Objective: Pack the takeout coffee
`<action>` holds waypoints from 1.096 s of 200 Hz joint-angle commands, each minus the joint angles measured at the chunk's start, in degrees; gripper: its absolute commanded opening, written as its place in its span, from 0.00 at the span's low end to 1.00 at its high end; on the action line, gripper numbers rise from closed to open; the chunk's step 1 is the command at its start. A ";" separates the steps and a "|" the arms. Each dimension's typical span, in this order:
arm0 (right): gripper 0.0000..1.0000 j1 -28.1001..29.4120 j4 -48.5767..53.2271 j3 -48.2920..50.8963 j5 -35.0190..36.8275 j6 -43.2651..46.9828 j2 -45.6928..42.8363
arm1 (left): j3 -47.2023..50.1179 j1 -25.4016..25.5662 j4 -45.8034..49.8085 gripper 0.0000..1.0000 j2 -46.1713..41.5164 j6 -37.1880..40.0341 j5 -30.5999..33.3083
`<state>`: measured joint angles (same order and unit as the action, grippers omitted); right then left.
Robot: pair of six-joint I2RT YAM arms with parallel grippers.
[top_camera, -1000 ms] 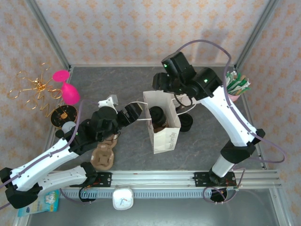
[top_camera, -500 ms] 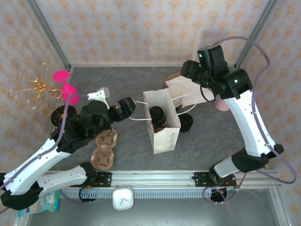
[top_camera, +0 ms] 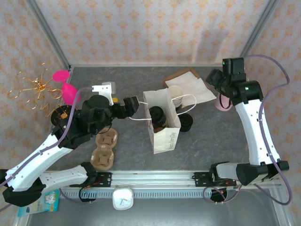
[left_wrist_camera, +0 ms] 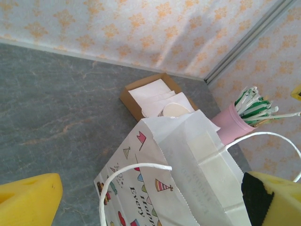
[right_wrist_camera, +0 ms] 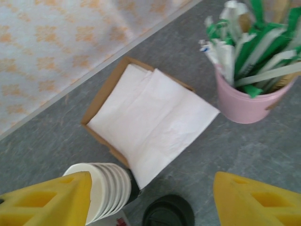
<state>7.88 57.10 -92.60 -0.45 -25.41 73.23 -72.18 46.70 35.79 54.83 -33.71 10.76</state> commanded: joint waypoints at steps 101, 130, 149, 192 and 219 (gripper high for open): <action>0.70 -16.26 -3.87 7.69 1.77 7.35 1.43 | -5.82 -0.64 -7.88 0.99 8.19 13.45 -4.06; 0.67 -17.40 -3.82 4.88 1.58 9.57 5.96 | -5.78 -0.57 -9.24 0.99 9.35 14.20 -4.65; 0.65 -18.55 -3.27 2.19 2.06 10.39 8.32 | -5.95 -0.66 -9.38 0.99 10.18 14.03 -4.66; 0.61 -21.41 -3.53 -0.11 3.06 11.91 9.65 | -5.35 -0.67 -10.53 0.99 10.63 14.20 -4.70; 0.55 -21.75 -3.53 -1.81 3.20 13.26 10.65 | -5.16 -0.70 -10.94 0.99 10.64 14.38 -4.45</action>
<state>-13.54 53.71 -91.68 1.06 -14.28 83.05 -76.47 46.70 27.38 65.60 -20.86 6.42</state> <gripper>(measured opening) 0.586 0.991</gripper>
